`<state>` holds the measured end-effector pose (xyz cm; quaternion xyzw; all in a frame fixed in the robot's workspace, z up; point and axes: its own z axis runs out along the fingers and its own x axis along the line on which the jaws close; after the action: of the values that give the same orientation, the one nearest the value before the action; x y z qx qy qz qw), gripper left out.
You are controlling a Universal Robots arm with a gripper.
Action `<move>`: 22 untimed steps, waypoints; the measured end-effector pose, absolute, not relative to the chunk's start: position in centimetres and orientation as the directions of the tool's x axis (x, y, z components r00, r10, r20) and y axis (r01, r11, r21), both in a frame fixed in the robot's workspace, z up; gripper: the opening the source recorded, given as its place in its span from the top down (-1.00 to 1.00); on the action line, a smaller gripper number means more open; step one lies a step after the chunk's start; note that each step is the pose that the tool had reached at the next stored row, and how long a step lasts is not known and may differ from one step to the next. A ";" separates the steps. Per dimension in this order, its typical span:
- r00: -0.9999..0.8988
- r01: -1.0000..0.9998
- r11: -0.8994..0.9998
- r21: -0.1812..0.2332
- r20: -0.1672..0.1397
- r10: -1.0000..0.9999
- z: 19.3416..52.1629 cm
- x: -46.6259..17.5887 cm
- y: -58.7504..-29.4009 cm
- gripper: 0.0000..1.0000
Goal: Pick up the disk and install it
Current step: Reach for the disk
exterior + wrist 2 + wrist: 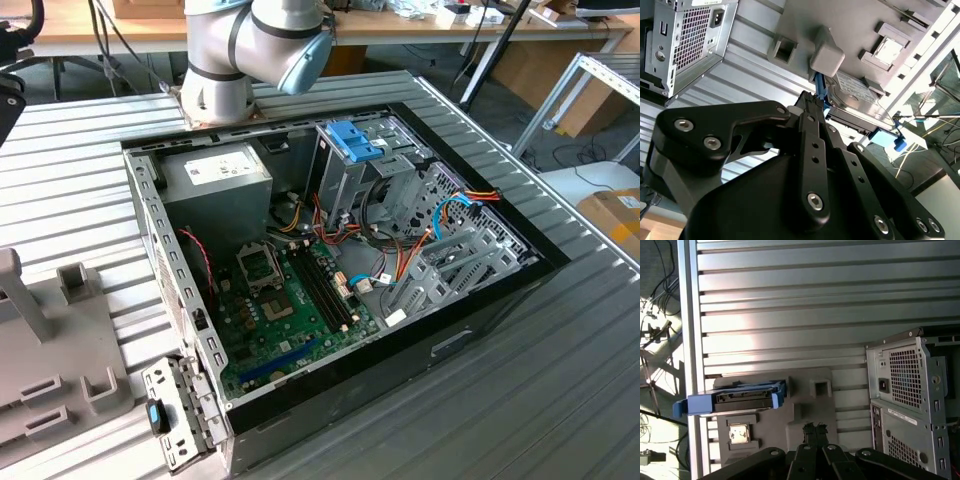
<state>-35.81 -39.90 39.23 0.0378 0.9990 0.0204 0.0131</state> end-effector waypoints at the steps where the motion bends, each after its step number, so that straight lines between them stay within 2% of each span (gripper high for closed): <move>1: -0.997 0.075 0.996 0.042 -0.025 0.076 39.2 -35.8 -39.9 0.79; 22: -0.997 0.075 0.996 0.042 -0.025 0.076 39.2 -38.4 -39.9 0.79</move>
<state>-38.38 -39.89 39.24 0.0379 0.9990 0.0204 0.0131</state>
